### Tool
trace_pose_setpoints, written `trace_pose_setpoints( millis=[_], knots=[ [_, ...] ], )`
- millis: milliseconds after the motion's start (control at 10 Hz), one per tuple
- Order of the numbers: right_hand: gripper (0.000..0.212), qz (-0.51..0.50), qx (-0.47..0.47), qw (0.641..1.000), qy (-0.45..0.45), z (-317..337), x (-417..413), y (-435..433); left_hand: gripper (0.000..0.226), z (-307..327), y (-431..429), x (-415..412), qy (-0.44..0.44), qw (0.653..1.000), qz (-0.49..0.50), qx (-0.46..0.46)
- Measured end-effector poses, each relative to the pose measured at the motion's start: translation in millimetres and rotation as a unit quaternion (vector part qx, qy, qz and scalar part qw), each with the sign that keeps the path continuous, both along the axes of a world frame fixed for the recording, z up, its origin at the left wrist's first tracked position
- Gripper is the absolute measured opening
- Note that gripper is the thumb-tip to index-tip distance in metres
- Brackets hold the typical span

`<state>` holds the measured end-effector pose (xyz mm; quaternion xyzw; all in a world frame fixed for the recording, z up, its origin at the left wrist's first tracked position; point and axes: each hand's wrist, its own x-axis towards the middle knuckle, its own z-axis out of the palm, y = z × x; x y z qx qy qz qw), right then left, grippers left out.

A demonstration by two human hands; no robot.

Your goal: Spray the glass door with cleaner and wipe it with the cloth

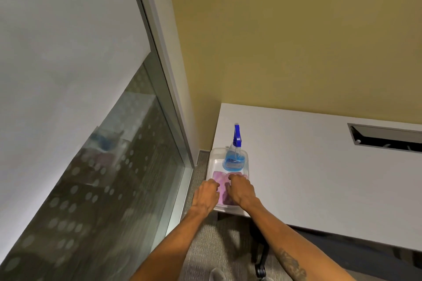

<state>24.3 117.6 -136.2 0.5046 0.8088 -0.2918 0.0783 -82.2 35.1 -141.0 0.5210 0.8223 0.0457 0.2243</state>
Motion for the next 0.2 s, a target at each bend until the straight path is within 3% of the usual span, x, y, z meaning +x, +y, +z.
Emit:
trace_pose_setpoints(
  millis=[200],
  knots=[
    [0.03, -0.045, 0.013, 0.996, 0.074, 32.6, -5.5, -10.9, 0.04, 27.0, -17.0, -1.3, 0.021, 0.997, 0.048, 0.058]
  ],
)
